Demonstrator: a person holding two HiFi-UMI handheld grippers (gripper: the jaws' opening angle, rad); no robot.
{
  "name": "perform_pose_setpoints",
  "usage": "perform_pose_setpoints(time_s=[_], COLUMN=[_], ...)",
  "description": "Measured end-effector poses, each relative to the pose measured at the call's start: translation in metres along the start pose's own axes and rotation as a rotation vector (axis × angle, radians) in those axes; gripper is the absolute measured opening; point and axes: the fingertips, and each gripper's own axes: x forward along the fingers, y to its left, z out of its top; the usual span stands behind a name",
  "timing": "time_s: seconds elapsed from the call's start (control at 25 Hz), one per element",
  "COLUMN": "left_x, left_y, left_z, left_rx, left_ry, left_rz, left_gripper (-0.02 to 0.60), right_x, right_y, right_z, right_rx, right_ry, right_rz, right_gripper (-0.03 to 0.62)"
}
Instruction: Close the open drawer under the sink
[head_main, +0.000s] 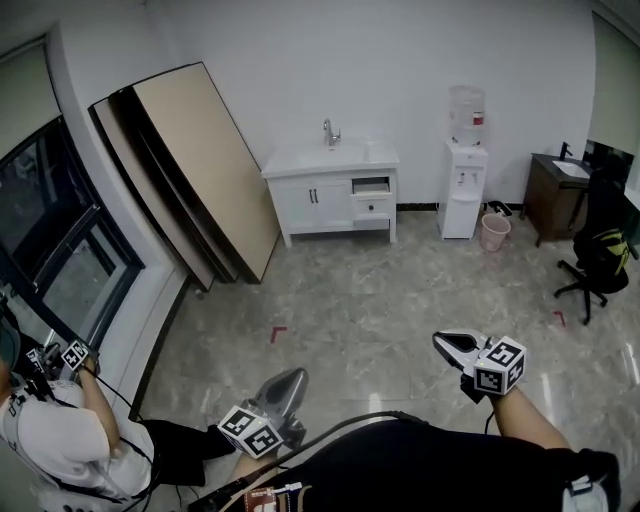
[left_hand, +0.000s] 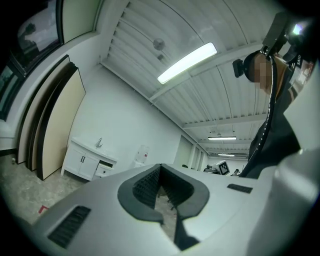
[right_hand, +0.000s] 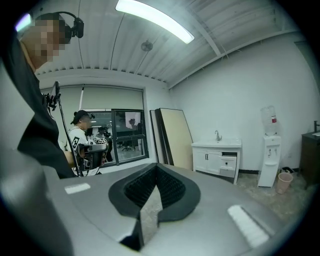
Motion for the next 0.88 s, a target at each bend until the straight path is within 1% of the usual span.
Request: perform_pose_setpoints(time_s=[0.12,0.32,0.52,0.6,0.68,0.8,0.88], left_x=[-0.004,-0.009,0.017,0.036,0.061,0.108,0.137], left_y=[0.026,0.069,0.101,0.111,0.121,0.13,0.136], left_z=[0.007,0.007,0.007,0.01,0.015,0.022,0.028], left_rx=[-0.019,-0.028,-0.029,-0.012,-0.001,-0.004,0.008], left_ry=[-0.006,-0.003,-0.016,-0.021,-0.037,-0.054,-0.061], left_rz=[0.027,0.098,0.141,0.161,0.18,0.213,0.229], left_gripper=[0.0,0.0,0.0,0.0,0.0,0.0,0.0], right_x=[0.03,0.078,0.121,0.136,0.149,0.167,0.178], right_y=[-0.002,-0.023,-0.053,-0.075,-0.107,-0.161,-0.189], right_z=[0.001,0.009,0.006,0.006,0.01,0.028,0.042], right_rx=[-0.004,0.0,-0.002,-0.004,0.0,0.006,-0.016], right_ry=[0.03,0.028,0.032,0.034,0.033,0.032,0.024], right_rz=[0.022,0.055,0.125,0.15,0.165,0.187,0.213], right_gripper=[0.002,0.002,0.002,0.002,0.002,0.002,0.002])
